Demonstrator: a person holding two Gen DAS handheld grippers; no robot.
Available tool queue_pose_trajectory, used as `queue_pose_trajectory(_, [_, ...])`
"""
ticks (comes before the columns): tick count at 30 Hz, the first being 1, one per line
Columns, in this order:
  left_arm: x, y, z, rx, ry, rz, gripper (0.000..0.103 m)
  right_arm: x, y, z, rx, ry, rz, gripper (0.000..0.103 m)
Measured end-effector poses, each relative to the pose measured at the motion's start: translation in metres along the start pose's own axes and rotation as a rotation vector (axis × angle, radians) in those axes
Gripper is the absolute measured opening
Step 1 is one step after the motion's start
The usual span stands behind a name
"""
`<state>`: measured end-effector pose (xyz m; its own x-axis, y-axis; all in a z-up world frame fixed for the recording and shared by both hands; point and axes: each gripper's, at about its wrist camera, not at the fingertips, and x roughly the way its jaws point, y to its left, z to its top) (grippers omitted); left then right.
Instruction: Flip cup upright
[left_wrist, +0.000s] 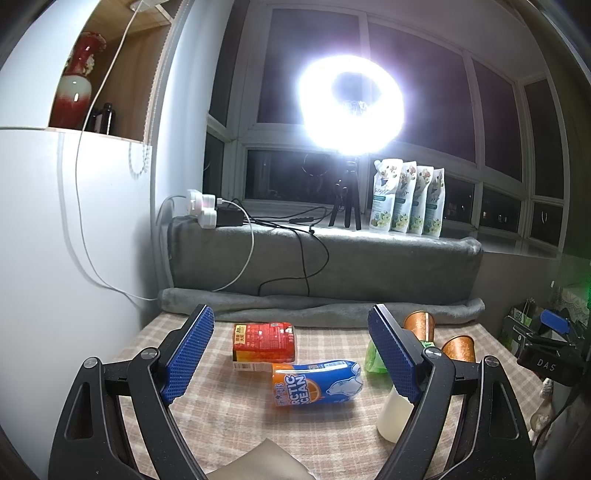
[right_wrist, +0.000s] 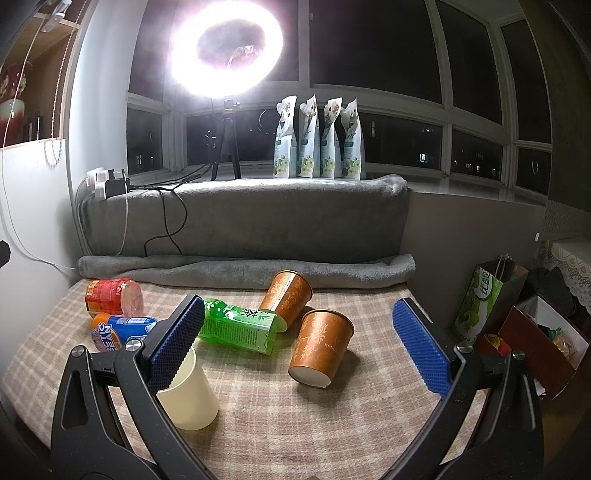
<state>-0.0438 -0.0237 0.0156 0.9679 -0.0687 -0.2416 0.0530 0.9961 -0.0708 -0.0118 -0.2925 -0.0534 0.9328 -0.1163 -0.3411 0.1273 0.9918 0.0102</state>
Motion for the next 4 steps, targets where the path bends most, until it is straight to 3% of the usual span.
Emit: queue_pose_trajectory(4, [0.0009, -0.0011, -0.0011, 0.013, -0.006, 0.013, 0.086, 0.0025, 0.0012, -0.005, -0.007, 0.012, 0.008, 0.103])
